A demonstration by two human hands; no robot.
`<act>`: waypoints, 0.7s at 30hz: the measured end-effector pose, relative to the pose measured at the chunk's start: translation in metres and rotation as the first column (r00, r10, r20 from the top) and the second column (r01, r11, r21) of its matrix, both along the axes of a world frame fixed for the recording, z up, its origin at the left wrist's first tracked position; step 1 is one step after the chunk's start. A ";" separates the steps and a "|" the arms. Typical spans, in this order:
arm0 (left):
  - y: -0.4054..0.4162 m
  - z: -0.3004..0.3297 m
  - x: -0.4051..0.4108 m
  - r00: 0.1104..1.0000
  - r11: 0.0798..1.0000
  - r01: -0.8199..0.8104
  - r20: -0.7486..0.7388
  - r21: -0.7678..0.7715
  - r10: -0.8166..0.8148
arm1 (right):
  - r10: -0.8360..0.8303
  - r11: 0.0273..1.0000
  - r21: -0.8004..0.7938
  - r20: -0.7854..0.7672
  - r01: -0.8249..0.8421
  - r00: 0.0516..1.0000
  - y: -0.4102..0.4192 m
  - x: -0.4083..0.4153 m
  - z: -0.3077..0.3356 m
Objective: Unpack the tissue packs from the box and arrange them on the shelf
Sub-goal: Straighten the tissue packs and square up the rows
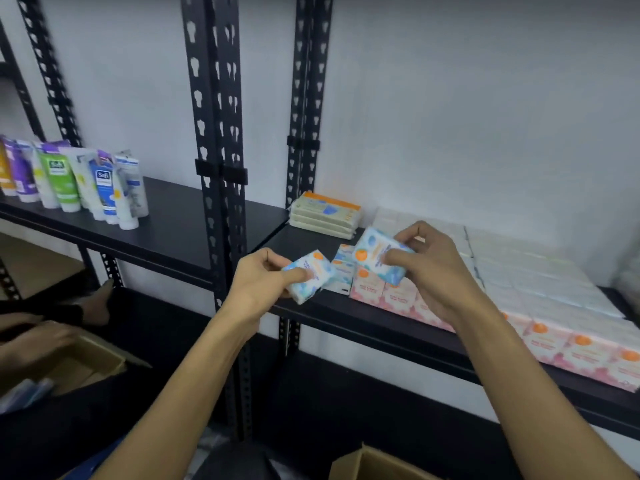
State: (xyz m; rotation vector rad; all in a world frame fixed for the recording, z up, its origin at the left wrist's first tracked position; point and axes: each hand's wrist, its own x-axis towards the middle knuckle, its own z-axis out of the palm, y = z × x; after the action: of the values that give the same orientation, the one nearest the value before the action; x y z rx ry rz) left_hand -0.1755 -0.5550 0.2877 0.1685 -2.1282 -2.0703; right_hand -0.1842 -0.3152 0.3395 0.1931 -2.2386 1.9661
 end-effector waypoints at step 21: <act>0.048 -0.052 -0.083 0.998 0.822 0.033 -0.023 -0.568 -0.056 | 0.042 0.878 0.453 0.248 -0.154 0.968 0.018 -0.131 -0.007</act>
State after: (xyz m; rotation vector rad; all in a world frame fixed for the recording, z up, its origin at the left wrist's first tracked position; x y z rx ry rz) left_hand -0.2589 -0.5069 0.2353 -0.0034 -2.6289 -1.3446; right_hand -0.3150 -0.2969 0.3328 0.1397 -2.8882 1.5127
